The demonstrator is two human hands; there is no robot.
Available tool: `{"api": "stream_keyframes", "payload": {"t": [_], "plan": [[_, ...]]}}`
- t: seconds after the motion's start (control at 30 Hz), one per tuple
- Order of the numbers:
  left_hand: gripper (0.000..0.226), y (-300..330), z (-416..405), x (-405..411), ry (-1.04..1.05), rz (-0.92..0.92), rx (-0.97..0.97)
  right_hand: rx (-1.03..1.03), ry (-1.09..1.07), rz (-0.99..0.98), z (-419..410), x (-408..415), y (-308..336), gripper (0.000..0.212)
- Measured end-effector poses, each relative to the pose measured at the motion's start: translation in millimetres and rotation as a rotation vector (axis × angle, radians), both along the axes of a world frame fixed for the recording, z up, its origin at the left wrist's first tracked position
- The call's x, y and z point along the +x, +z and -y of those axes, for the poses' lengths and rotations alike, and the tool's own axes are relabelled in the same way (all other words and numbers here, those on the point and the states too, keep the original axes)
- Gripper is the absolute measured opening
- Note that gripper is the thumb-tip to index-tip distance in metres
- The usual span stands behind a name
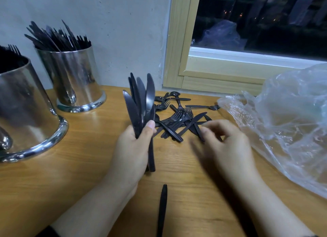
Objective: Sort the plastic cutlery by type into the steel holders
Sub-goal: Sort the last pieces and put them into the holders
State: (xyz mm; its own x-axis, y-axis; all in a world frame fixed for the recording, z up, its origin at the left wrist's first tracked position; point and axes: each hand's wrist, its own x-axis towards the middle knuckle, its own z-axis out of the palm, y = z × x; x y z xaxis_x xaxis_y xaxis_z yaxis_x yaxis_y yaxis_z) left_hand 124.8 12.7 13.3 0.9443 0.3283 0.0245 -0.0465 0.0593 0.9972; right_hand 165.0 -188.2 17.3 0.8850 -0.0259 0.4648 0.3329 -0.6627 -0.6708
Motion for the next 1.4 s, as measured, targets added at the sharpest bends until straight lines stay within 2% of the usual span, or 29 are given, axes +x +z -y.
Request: {"api": "stream_keyframes", "payload": {"t": [0.07, 0.13, 0.2, 0.3, 0.37, 0.43, 0.63, 0.7, 0.77, 0.83, 0.97, 1.1, 1.27, 1.33, 1.4], "plan": [[0.04, 1.2, -2.1, 1.7, 0.049, 0.034, 0.024, -0.089, -0.128, -0.131, 25.8, 12.6, 1.1, 0.015], [0.03, 4.0, -3.6, 2.6, 0.112, 0.078, 0.038, -0.213, -0.17, -0.3, 41.3, 19.5, 0.5, 0.038], [0.022, 7.0, -4.5, 2.2, 0.151, 0.118, 0.117, -0.298, -0.195, -0.396, 43.7, 22.6, 2.2, 0.051], [0.009, 3.5, -5.7, 1.7, 0.107, 0.12, 0.276, -0.329, -0.203, -0.415, 38.9, 24.9, 4.6, 0.047], [0.007, 1.1, -3.9, 1.2, 0.016, 0.06, 0.406, -0.35, -0.216, -0.42, 37.3, 24.6, 6.9, 0.041], [0.008, -1.8, -3.3, 0.7, -0.06, 0.048, 0.446, -0.372, -0.236, -0.422, 36.8, 23.6, 8.1, 0.035], [0.008, -6.0, -5.2, 1.6, -0.105, 0.061, 0.253, -0.315, -0.246, -0.433, 35.1, 20.8, 13.1, 0.018], [0.019, -6.1, -5.1, 1.4, -0.107, 0.043, 0.146, -0.272, -0.251, -0.414, 36.9, 18.8, 13.9, 0.013], [0.031, -6.8, -5.0, 2.1, -0.089, 0.033, 0.087, -0.203, -0.279, -0.355, 39.6, 17.5, 11.8, 0.017], [0.033, -6.6, -4.1, 1.9, -0.068, 0.016, 0.041, -0.097, -0.289, -0.252, 36.0, 12.0, 10.3, 0.021], [0.031, -5.0, -2.4, 3.6, -0.08, 0.004, -0.049, 0.011, -0.084, 0.015, 1.3, -4.1, 9.9, 0.017], [0.031, 2.6, 0.7, 2.6, -0.132, 0.045, -0.085, -0.124, 0.212, 0.21, -42.0, -17.2, 4.7, 0.017], [0.025, 0.4, -0.3, 2.0, -0.078, 0.012, -0.031, -0.162, 0.388, 0.095, -51.1, -30.5, 1.7, 0.018], [0.025, -0.4, -6.2, 5.1, 0.034, 0.031, 0.013, -0.218, 0.498, -0.038, -38.7, -30.7, 4.6, 0.018], [0.029, -0.2, -13.5, 7.0, 0.128, 0.074, 0.079, -0.295, 0.699, -0.222, -25.5, -32.4, 6.0, 0.022]]}}
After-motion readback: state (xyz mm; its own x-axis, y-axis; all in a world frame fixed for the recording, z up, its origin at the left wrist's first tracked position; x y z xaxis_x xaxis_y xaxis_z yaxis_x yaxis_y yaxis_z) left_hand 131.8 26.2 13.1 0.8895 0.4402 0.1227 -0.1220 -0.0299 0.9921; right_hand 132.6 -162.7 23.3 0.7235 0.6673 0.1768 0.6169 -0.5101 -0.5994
